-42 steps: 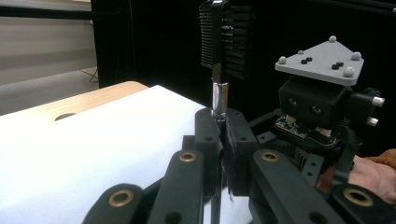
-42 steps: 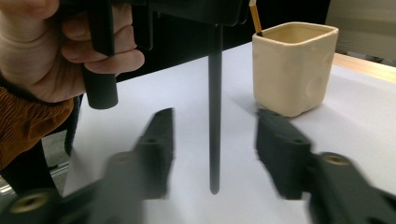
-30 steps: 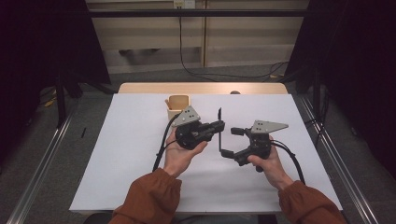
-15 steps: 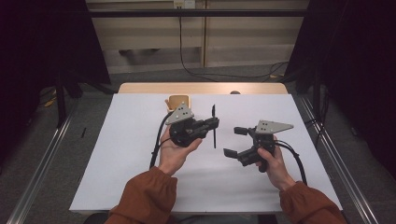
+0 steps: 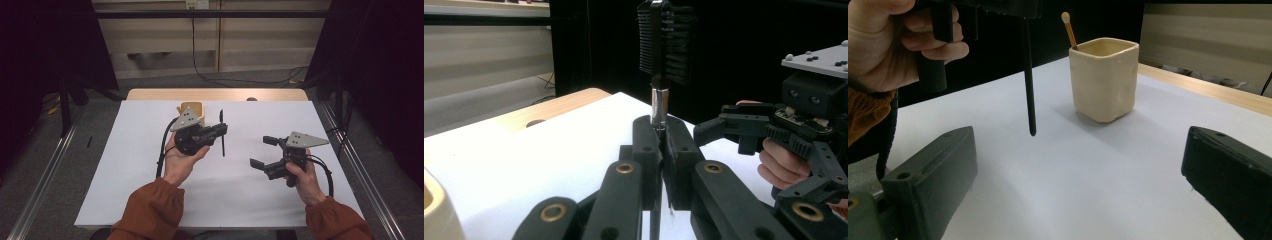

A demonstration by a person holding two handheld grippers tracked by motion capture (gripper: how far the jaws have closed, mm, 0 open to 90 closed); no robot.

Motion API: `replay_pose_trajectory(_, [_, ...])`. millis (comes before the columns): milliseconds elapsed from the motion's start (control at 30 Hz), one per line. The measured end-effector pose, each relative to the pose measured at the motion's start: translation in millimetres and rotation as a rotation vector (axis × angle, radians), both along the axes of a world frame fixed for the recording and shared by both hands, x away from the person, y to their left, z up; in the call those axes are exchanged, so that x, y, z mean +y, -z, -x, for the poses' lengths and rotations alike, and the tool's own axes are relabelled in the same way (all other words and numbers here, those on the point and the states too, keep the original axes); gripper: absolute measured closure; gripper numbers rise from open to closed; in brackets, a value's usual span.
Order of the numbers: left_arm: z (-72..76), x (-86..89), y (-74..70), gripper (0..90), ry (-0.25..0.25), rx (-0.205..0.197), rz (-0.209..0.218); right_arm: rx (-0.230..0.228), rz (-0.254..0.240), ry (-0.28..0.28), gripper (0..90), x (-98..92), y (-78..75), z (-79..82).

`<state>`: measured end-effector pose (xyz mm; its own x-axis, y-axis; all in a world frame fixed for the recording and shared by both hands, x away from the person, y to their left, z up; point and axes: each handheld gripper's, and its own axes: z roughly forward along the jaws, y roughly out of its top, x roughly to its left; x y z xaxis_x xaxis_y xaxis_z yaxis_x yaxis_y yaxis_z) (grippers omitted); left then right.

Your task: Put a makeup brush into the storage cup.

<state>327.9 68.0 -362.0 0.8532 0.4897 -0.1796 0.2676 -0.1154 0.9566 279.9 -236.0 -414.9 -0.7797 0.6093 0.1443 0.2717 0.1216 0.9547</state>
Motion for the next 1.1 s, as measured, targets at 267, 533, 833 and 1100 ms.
replay_pose_trajectory(267, [-3.0,9.3,-3.0,85.8,-0.020,-0.003,0.002,-0.002,-0.004,0.060,0.9,-14.3,2.3,5.7])
replay_pose_trajectory(533, [-5.5,17.1,-4.8,85.8,-0.031,-0.005,0.006,-0.010,-0.003,0.117,0.9,-30.5,6.4,16.0])
replay_pose_trajectory(833, [-10.3,30.7,-7.0,85.8,-0.063,-0.008,0.001,-0.009,0.001,0.182,0.7,-45.8,11.2,28.3])
replay_pose_trajectory(1100, [-19.1,48.4,-9.7,85.8,-0.105,-0.010,0.005,0.027,0.003,0.227,0.8,-55.2,17.1,41.8])
